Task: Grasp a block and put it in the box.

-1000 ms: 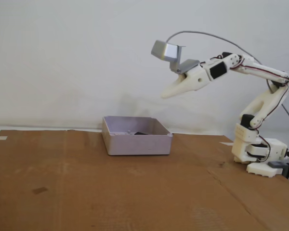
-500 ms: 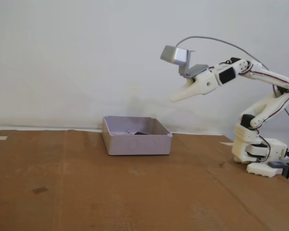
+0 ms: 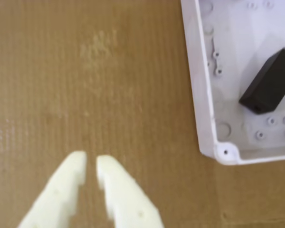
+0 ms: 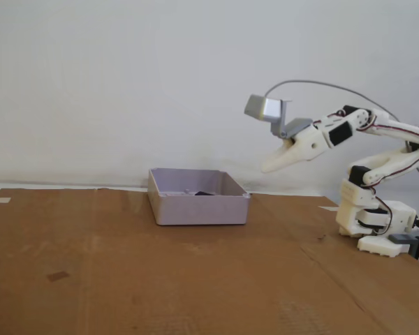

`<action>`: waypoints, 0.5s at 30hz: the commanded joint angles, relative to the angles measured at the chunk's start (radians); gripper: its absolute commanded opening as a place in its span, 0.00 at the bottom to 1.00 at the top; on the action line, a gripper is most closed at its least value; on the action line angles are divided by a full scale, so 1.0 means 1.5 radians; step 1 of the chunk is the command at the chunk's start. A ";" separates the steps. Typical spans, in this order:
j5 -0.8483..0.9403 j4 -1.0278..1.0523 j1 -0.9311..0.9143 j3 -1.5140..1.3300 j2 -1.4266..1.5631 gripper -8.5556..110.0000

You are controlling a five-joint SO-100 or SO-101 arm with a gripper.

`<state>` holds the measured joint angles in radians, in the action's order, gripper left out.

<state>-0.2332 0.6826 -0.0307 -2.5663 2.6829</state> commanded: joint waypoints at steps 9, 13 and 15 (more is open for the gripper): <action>0.006 -0.009 0.022 -0.091 0.126 0.08; 0.006 -0.009 0.027 -0.129 0.153 0.08; 0.006 -0.009 0.028 -0.150 0.171 0.08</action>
<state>-0.2332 0.6826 -0.0031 -2.8010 2.8762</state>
